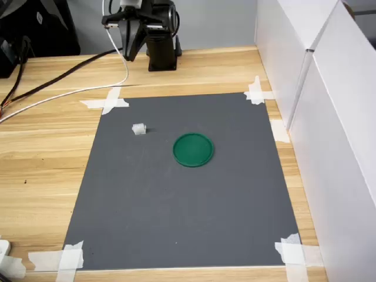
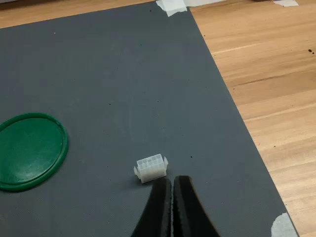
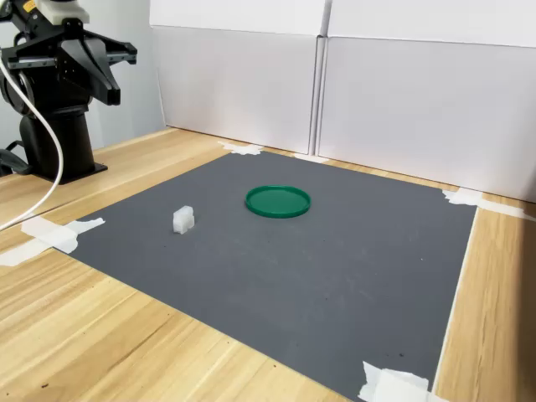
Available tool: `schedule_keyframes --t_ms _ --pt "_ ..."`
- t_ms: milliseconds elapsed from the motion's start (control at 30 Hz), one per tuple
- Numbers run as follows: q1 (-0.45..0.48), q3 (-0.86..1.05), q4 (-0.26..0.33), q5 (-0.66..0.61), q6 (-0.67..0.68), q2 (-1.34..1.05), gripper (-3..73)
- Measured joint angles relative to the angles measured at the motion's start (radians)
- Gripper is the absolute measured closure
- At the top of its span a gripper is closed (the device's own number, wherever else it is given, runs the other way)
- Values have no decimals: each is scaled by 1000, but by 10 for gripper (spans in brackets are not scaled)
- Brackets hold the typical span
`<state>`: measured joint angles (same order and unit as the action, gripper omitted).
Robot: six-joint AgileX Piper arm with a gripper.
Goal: Grasp a white terminal and put it in the green lid.
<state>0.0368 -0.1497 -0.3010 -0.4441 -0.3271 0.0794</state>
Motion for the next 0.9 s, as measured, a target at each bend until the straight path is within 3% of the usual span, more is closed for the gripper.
schedule_keyframes --t_ms 567,900 --pt "0 0 -15 -2 4 16 711" --pt "0 -172 -62 -103 6 319 711"
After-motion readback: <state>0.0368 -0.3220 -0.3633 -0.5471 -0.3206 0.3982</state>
